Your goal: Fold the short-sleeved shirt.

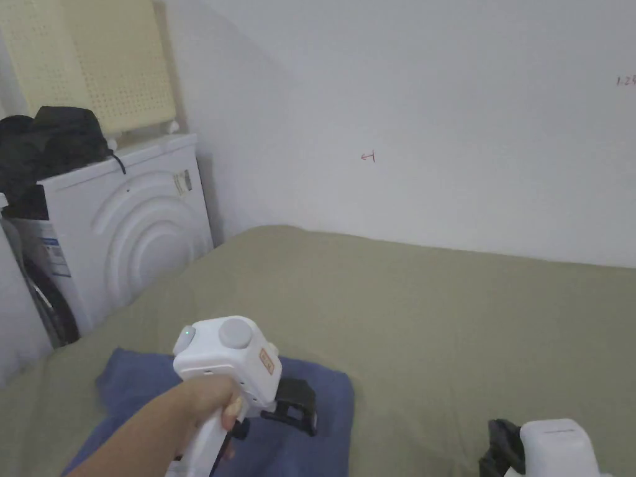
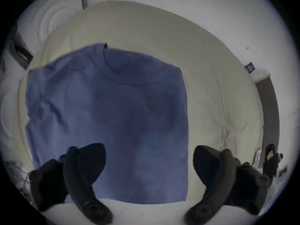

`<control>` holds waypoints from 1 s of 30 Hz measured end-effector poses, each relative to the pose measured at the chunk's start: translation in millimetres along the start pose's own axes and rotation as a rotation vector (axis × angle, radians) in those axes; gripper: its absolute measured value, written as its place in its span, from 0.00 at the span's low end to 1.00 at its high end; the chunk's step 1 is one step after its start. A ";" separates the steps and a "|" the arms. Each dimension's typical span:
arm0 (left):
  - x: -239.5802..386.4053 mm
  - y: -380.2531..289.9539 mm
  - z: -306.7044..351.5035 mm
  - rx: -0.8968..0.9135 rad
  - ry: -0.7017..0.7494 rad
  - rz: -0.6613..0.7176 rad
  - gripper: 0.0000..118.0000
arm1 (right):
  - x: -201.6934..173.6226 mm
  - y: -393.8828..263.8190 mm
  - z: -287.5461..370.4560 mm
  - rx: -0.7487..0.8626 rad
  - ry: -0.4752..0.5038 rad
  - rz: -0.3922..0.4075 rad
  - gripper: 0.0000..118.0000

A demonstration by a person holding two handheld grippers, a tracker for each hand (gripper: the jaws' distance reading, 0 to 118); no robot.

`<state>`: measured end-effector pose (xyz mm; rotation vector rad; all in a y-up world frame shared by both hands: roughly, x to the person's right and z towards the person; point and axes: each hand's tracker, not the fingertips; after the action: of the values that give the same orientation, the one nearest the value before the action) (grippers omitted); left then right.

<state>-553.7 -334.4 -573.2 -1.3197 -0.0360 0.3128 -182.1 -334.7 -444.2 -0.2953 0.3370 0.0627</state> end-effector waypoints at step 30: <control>273.2 -30.7 115.1 0.315 -0.202 -0.583 0.02 | 218.1 1.4 181.9 -0.037 -0.439 -0.045 0.08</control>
<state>-309.0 -165.0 -555.7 -0.9107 -0.5124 -0.0487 80.8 -277.0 -353.7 -0.3167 -0.1068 0.0879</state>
